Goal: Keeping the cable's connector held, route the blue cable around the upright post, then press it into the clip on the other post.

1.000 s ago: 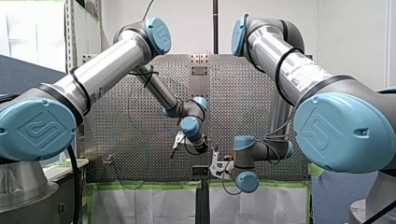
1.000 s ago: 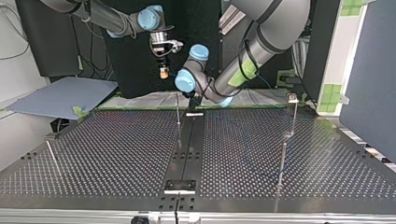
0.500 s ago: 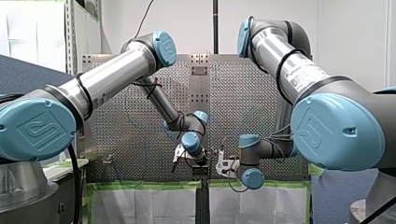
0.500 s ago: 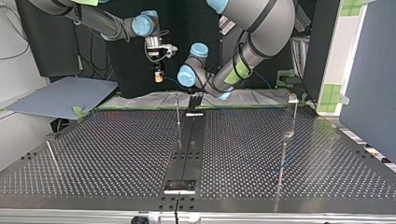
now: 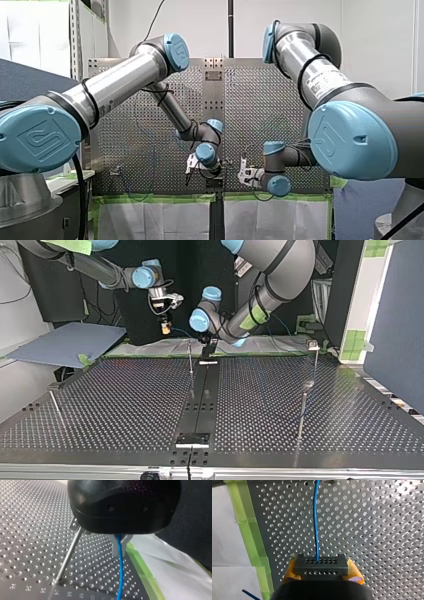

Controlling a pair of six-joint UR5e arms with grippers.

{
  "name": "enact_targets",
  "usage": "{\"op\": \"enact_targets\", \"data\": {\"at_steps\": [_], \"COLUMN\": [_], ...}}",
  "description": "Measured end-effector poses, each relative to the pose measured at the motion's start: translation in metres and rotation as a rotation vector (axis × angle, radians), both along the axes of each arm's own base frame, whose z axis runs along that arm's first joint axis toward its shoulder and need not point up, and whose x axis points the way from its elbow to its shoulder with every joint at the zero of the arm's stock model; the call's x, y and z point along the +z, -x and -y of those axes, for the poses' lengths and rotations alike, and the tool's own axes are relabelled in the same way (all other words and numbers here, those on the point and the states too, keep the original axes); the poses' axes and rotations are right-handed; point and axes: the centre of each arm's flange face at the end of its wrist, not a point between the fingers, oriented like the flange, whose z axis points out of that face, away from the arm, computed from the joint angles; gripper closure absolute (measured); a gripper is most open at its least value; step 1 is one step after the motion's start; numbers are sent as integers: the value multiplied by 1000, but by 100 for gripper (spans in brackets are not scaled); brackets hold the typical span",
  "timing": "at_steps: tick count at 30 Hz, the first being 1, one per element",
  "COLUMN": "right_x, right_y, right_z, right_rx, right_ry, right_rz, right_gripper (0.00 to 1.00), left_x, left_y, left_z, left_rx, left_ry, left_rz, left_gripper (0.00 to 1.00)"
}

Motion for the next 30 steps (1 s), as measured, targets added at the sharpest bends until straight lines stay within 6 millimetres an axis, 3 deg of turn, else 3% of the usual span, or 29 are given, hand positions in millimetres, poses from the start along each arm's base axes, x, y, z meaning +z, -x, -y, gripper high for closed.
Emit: {"op": "enact_targets", "data": {"at_steps": [30], "right_x": [5], "right_y": [39], "right_z": [52], "right_rx": [-4], "right_ry": [-58], "right_rz": [41], "right_gripper": [100], "left_x": [2], "left_y": [0], "left_z": [0], "left_rx": [59], "left_ry": [-2], "left_rz": [37], "left_gripper": [100]}}
